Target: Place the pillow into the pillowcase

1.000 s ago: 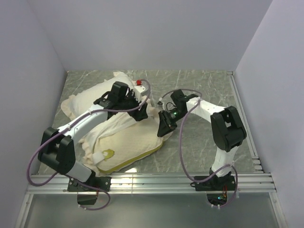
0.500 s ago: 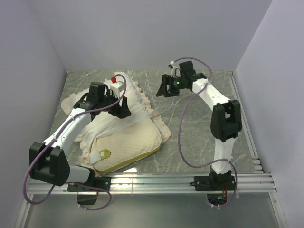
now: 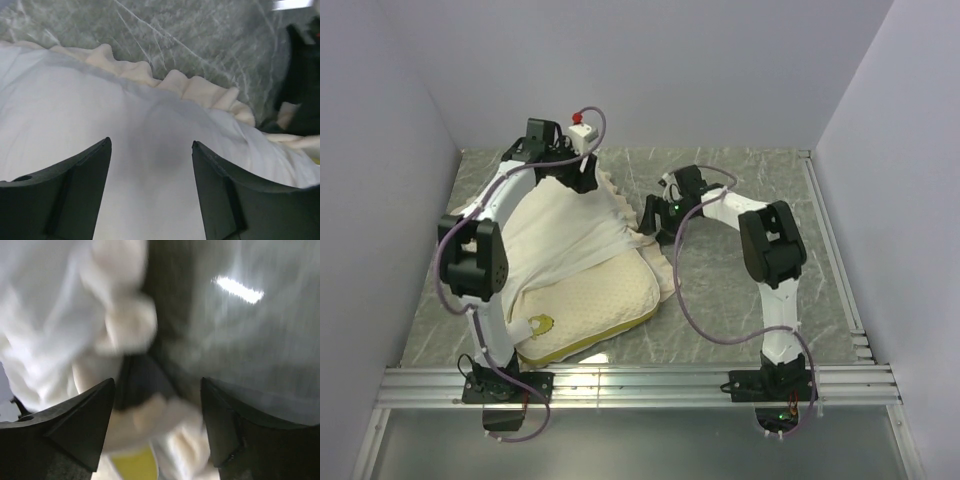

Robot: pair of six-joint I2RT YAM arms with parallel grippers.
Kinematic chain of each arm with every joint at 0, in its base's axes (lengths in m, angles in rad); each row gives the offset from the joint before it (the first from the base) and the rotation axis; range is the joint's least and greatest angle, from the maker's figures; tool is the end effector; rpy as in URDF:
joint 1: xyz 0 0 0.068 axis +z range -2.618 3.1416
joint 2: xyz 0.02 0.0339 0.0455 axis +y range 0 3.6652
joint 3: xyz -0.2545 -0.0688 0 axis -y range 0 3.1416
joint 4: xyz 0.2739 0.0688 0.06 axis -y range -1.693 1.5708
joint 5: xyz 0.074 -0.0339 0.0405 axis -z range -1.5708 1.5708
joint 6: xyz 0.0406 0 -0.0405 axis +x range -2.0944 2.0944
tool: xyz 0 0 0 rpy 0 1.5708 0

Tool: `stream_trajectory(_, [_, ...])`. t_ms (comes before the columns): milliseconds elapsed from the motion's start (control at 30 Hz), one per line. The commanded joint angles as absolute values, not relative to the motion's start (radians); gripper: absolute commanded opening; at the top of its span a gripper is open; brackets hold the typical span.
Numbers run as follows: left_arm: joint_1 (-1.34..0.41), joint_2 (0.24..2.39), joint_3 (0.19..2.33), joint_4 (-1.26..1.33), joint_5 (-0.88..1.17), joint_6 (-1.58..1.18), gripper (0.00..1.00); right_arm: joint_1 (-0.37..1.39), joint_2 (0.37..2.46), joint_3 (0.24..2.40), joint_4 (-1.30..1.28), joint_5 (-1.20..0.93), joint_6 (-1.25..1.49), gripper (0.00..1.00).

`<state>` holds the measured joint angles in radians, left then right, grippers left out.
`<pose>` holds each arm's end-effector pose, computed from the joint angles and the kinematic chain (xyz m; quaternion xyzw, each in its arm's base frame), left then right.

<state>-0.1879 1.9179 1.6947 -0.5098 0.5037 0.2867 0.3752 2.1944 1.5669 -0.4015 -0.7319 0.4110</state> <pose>0.4565 -0.1067 0.2774 0.3065 0.8361 -0.2079 0.4047 0.4360 0.2009 0.1186 -0.0796 0.9013 0.4142 0.0987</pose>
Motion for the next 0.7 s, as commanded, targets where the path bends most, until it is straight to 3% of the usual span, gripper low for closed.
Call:
stream_trajectory(0, [-0.210, 1.997, 1.776, -0.493, 0.560, 0.360, 0.72, 0.364, 2.026, 1.479, -0.377, -0.746, 0.385, 0.79])
stream_trajectory(133, [-0.290, 2.075, 1.863, -0.433, 0.441, 0.373, 0.76, 0.367, 2.086, 1.506, -0.405, -0.771, 0.365, 0.74])
stream_trajectory(167, [-0.301, 2.127, 1.899, -0.458, 0.431, 0.380, 0.75, 0.368, 2.107, 1.520, -0.419, -0.813, 0.365, 0.58])
stream_trajectory(233, [-0.307, 2.163, 1.972, -0.538, 0.419, 0.374, 0.68, 0.376, 2.134, 1.543, -0.459, -0.890, 0.345, 0.42])
stream_trajectory(367, [-0.262, 2.004, 1.833, -0.537, 0.537, 0.331, 0.70, 0.351, 2.047, 1.522, -0.446, -0.870, 0.292, 0.47])
stream_trajectory(500, [-0.244, 1.843, 1.674, -0.634, 0.503, 0.315, 0.70, 0.313, 2.022, 1.632, -0.480, -0.800, 0.229, 0.47])
stream_trajectory(667, [-0.212, 1.734, 1.450, -0.589, 0.361, 0.198, 0.70, 0.328, 2.111, 1.726, -0.428, -0.756, 0.302, 0.63])
